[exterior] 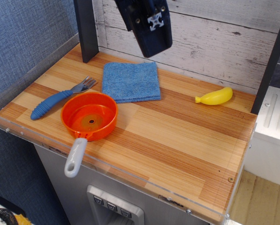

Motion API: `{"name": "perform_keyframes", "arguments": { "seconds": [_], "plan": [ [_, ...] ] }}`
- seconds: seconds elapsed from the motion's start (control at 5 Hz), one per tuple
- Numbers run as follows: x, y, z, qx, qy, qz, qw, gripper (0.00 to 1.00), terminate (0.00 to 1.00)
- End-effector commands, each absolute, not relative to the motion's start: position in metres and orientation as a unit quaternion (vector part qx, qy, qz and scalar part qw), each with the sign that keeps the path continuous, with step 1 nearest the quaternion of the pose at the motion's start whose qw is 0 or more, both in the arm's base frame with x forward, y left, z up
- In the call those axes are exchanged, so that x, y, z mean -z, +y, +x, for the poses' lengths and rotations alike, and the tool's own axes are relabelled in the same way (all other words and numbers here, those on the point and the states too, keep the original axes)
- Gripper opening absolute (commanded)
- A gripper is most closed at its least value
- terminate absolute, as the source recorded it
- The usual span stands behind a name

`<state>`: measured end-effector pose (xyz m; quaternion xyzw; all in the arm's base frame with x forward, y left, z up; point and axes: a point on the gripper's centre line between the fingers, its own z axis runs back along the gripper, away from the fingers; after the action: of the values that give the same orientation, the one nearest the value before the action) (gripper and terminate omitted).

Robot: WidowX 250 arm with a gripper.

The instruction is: Move the blue rag forward and place it in the empty corner.

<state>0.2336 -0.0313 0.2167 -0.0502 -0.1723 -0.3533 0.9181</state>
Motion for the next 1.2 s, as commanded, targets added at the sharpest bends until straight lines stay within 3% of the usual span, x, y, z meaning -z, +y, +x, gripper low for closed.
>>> {"name": "perform_keyframes", "arguments": {
  "seconds": [0.0, 0.4, 0.6, 0.8, 1.0],
  "plan": [
    [-0.217, -0.031, 0.234, 0.353, -0.172, -0.050, 0.918, 1.00, 0.00],
    [-0.187, 0.006, 0.276, 0.216, -0.133, -0.022, 0.967, 1.00, 0.00],
    [-0.171, 0.031, 0.299, 0.120, -0.134, -0.012, 0.984, 1.00, 0.00],
    [-0.156, 0.051, 0.318, 0.057, -0.133, -0.017, 0.989, 1.00, 0.00],
    [-0.131, 0.073, 0.336, 0.008, -0.102, -0.017, 0.995, 1.00, 0.00]
  ]
}}
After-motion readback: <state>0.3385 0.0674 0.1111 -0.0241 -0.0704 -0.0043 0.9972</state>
